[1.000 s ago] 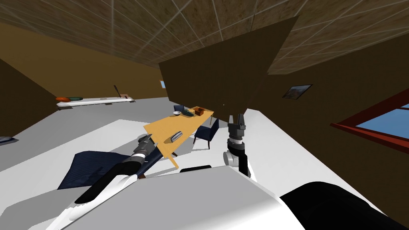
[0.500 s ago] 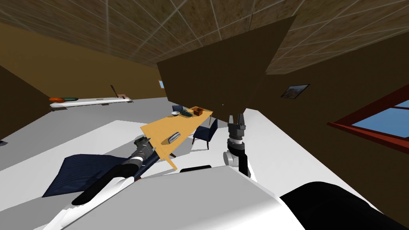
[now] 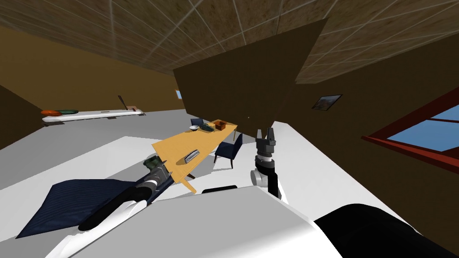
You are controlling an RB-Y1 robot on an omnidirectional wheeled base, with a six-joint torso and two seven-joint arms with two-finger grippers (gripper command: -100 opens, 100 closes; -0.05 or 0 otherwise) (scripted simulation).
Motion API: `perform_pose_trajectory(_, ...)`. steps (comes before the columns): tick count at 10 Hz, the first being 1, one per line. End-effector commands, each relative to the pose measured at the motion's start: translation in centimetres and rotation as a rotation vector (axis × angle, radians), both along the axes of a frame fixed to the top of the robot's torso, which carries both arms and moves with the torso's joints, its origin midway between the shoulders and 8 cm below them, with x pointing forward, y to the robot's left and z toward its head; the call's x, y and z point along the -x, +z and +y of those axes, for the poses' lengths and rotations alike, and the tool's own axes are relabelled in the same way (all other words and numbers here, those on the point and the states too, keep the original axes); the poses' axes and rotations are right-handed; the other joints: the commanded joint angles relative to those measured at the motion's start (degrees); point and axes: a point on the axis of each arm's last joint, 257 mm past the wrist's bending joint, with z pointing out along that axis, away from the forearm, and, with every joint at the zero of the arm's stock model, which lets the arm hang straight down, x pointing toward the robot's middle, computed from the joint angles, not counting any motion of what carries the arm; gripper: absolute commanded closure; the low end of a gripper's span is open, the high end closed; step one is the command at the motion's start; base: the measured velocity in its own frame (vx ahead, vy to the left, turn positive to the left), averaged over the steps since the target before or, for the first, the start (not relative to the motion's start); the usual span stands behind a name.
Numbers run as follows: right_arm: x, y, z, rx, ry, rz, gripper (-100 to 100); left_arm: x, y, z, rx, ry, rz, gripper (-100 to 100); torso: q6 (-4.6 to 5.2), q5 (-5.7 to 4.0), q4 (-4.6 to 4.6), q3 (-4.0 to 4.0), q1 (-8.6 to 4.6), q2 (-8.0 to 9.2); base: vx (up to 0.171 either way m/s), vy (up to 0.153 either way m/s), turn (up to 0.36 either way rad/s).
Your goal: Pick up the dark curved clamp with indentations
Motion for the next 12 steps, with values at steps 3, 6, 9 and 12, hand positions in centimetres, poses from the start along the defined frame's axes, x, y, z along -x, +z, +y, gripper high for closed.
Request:
perform_pose_trajectory(3,0.0,0.0,0.0,0.0,0.0,0.0,0,2.2,-2.9,2.2,0.057,0.068,0.102,-100,0.0,0.0,-0.01,-0.03,-0.04,-0.06,0.054,-0.043,-0.059)
perform_pose_trajectory(6,0.0,0.0,0.0,0.0,0.0,0.0,0,4.0,-5.1,3.0,0.098,0.104,0.185,-100,0.01,-0.01,-0.03,-0.09,-0.06,-0.17,0.071,-0.039,-0.046)
perform_pose_trajectory(9,0.0,0.0,0.0,0.0,0.0,0.0,0,6.4,-7.3,4.6,0.159,0.175,0.268,-100,0.0,0.01,-0.05,-0.13,0.02,-0.22,0.095,-0.023,-0.063)
perform_pose_trajectory(12,0.0,0.0,0.0,0.0,0.0,0.0,0,8.0,-8.6,5.1,0.197,0.211,0.323,-100,0.0,0.0,-0.05,-0.14,0.0,-0.25,0.091,-0.026,-0.053)
